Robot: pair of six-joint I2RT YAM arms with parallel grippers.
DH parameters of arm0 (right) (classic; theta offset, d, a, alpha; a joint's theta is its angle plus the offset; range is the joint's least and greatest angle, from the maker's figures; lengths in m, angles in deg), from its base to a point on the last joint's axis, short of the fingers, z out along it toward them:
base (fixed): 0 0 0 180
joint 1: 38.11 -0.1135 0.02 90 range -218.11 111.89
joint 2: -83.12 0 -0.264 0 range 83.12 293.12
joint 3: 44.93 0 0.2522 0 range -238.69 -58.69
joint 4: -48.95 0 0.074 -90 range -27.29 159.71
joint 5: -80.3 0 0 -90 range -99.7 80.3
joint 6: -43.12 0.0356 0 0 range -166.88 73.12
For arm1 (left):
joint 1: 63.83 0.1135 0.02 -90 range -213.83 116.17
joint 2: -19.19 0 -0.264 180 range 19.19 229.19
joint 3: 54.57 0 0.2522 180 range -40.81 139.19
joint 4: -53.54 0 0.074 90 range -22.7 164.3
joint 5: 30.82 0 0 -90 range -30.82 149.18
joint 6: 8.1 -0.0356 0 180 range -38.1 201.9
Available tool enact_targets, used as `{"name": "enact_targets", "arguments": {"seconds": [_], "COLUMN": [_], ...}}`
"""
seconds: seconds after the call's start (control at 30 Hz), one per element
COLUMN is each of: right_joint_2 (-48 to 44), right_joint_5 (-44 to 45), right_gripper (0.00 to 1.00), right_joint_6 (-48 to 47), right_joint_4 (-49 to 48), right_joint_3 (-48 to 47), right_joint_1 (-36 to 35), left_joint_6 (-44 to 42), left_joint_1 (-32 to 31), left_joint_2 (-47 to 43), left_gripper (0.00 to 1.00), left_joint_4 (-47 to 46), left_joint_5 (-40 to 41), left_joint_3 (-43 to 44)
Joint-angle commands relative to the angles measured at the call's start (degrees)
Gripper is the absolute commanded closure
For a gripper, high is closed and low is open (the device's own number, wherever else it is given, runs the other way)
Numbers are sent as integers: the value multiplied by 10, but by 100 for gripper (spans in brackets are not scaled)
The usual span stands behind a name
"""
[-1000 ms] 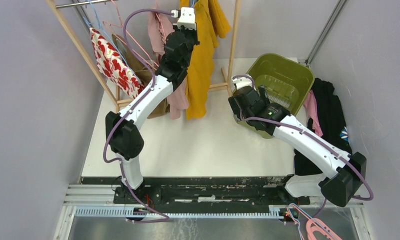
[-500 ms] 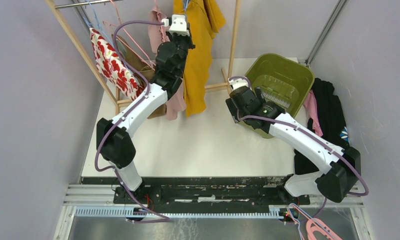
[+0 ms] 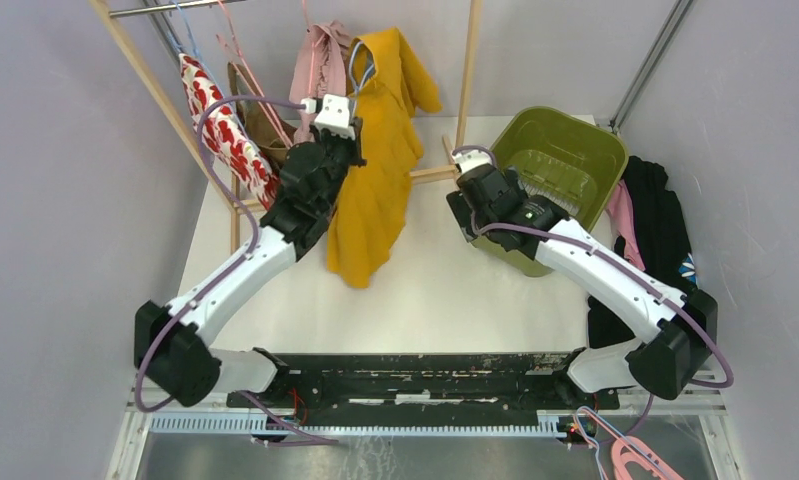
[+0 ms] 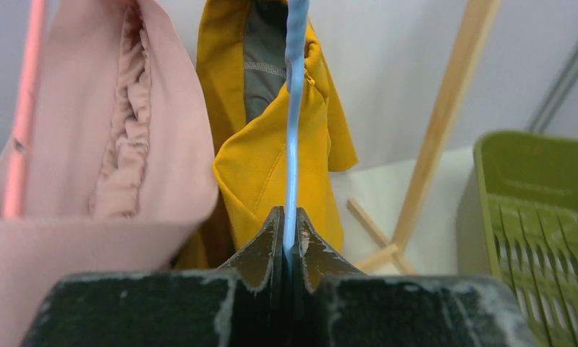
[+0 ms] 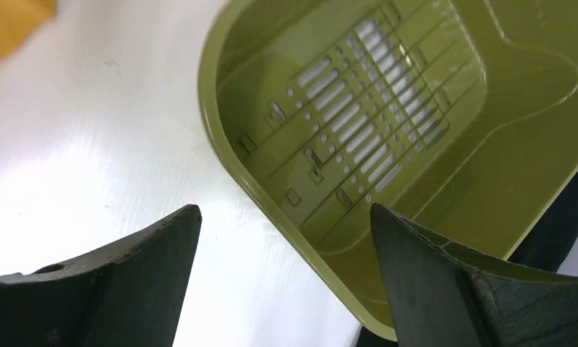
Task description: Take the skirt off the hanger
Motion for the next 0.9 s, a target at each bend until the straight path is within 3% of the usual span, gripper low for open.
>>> {"name": "enact_targets", "arguments": {"seconds": [0.0, 0.3, 0.67, 0.87], "right_joint_2": [-3, 43, 3, -34], "right_joint_5": [-24, -150, -315, -341], "right_gripper": [6, 8, 10, 9], "right_joint_6": [-19, -28, -145, -205], "right_joint_4": [-2, 11, 39, 69], "right_joint_3": [-110, -274, -250, -252], "right_joint_1": [3, 2, 3, 2], "left_joint_6": [23, 44, 8, -21], "left_joint_1": [-8, -8, -8, -8], "left_joint_2": [-102, -213, -227, -254], "left_gripper": [97, 97, 97, 97], "left_joint_4": [50, 220, 375, 454], "left_joint_5": [-73, -182, -368, -400], "left_joint_3": [-16, -52, 13, 15]}}
